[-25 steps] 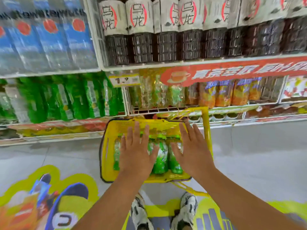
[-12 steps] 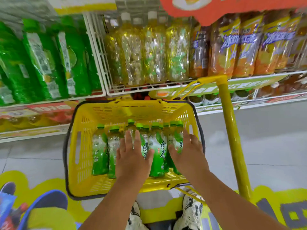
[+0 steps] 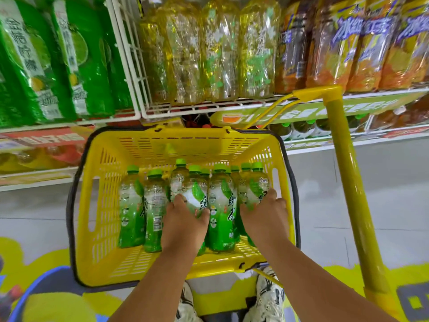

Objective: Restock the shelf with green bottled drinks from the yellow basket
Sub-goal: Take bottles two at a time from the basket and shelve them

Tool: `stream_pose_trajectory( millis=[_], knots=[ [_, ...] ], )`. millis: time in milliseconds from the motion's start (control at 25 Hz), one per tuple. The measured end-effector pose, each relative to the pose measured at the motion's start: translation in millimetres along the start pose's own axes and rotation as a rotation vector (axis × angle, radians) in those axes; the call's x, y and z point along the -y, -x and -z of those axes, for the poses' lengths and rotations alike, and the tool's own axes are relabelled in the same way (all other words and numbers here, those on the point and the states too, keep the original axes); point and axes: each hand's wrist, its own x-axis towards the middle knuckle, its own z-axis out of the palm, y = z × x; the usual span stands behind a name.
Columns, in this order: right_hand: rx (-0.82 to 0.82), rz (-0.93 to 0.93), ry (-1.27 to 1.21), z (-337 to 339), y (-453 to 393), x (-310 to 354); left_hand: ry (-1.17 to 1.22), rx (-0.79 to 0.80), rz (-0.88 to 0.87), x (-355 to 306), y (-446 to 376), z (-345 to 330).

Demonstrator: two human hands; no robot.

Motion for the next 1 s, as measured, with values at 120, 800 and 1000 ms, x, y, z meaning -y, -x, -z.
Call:
stream_pose_trajectory(
  millis=[120, 800, 1000],
  knots=[
    [0.039, -0.061, -0.048, -11, -6, 0, -0.025, 0.012, 0.052, -1, -6, -1],
    [0.170, 0.208, -0.483, 94, 32, 20, 0.417, 0.048, 0.000, -55, 38, 111],
    [0.232, 0.312, -0.643, 189, 85, 50, 0.580, 0.026, -0.136, -121, 103, 206]
  ],
)
